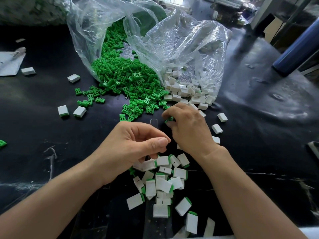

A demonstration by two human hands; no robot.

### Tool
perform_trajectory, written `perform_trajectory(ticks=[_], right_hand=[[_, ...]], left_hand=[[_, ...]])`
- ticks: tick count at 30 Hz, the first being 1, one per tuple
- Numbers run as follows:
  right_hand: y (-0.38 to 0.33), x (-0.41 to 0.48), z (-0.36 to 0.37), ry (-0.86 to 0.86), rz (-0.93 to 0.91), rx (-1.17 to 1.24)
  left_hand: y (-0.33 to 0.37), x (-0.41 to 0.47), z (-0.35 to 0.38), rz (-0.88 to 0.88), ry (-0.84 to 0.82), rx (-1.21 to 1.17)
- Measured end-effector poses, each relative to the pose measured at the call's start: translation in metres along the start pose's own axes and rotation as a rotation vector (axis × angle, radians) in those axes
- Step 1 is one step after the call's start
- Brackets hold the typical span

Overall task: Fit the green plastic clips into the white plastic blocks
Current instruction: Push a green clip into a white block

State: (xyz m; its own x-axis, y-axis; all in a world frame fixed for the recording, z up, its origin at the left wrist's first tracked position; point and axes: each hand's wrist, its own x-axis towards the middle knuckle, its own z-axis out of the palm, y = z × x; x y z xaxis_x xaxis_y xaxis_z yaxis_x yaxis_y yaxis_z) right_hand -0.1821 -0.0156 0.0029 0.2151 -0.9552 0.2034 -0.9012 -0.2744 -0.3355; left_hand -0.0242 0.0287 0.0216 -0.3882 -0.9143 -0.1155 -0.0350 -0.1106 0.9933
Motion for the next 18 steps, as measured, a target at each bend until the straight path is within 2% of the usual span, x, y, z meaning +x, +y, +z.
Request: perform_trajectory(ticks=[8,14,18], right_hand=[[-0.002,-0.004,-0.007,0.141,0.069,0.209],[0.019,-0.002,-0.019,0.183,0.207,0.085],[0.033,0.000,-0.026,0.128,0.326,0.011]], left_hand=[[-0.010,0.010,-0.006,-0.064,0.305,0.023],[-0.010,0.010,-0.005,-0.079,0.301,0.026],[-0.009,0.009,-0.006,-0.082,0.302,0.029]])
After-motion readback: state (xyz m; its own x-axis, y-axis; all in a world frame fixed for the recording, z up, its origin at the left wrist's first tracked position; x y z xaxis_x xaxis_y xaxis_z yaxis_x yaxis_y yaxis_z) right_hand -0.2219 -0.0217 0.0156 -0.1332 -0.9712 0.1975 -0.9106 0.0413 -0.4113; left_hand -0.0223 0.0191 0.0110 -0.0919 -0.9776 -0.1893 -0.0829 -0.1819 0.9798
